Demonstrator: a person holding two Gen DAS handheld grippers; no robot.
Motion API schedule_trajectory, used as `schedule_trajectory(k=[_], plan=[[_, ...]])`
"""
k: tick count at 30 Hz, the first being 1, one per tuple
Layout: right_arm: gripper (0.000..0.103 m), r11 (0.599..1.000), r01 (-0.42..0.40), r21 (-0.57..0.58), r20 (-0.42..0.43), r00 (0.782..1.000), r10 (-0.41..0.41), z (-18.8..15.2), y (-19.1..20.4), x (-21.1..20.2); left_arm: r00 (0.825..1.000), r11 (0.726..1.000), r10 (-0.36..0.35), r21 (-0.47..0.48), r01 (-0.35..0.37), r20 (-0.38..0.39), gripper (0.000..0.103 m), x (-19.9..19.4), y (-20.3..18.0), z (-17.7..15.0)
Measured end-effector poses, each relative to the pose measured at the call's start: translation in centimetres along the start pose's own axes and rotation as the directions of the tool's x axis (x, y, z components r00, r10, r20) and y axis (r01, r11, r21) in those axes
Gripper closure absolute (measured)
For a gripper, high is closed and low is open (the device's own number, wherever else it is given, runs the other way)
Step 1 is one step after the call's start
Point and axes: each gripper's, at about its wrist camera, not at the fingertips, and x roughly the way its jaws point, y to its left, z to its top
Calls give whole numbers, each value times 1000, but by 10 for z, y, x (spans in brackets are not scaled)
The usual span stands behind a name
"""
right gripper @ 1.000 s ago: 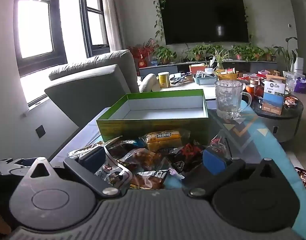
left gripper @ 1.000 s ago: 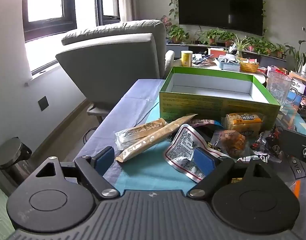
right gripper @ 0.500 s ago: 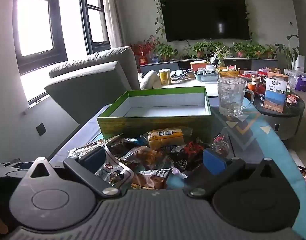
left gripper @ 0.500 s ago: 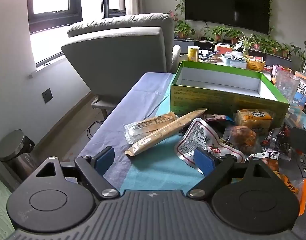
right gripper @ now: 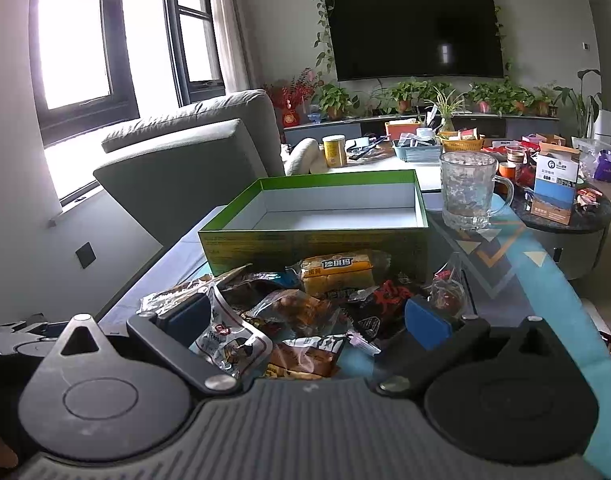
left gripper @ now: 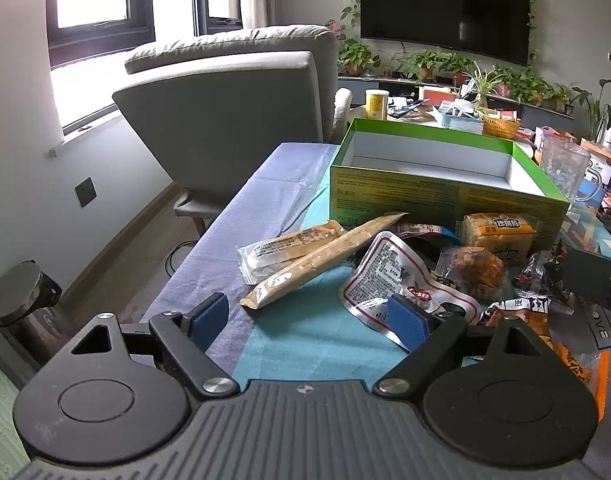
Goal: Organize snacks
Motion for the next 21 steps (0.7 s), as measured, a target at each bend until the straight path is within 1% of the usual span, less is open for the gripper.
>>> schedule_trajectory(k=[8,21], plan=[[40,1000,0,2,-6,1000,0,0,2,5,1000,1000,-1,-2,1,-6,18,4,3,-1],[40,1000,0,-2,12,1000,0,7,5,11,1000,1000,-10,16,10,-4,18,7,4,1]])
